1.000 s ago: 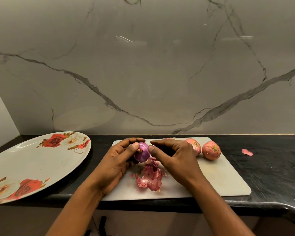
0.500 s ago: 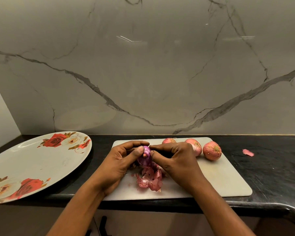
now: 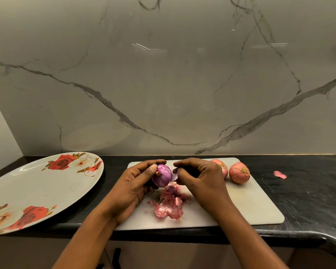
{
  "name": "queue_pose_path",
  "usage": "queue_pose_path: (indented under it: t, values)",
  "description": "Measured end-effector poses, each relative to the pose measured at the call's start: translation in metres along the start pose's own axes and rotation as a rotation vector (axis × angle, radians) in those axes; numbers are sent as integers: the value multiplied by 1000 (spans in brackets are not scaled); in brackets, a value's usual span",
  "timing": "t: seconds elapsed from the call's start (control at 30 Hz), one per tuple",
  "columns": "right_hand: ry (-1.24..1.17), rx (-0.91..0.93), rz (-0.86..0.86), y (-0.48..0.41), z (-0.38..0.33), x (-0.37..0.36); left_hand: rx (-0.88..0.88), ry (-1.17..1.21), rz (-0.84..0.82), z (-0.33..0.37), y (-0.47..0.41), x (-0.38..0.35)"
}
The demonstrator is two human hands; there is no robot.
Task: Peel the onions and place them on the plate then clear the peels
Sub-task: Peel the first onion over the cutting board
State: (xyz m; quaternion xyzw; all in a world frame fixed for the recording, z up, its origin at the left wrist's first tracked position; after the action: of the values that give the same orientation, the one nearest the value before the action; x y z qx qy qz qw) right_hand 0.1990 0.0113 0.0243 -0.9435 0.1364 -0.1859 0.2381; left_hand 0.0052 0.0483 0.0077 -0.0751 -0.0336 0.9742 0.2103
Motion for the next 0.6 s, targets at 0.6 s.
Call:
queue_pose_path:
  t: [0.6]
  values:
    - [95, -25, -72, -2, 4, -3, 33, 77, 87, 4, 1, 0]
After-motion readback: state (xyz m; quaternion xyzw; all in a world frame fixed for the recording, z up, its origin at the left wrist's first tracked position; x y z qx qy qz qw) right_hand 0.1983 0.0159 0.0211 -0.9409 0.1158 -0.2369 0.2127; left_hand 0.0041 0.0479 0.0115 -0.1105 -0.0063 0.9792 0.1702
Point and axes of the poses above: each hand's wrist, its own y-axis away from the middle knuckle, its own x-axis out of the back of the hand, z = x × y, the point moved 6 cm from there along -y, towards the middle knuckle, and after that the axes turned 2 degrees about y, right-handed, at the moved point
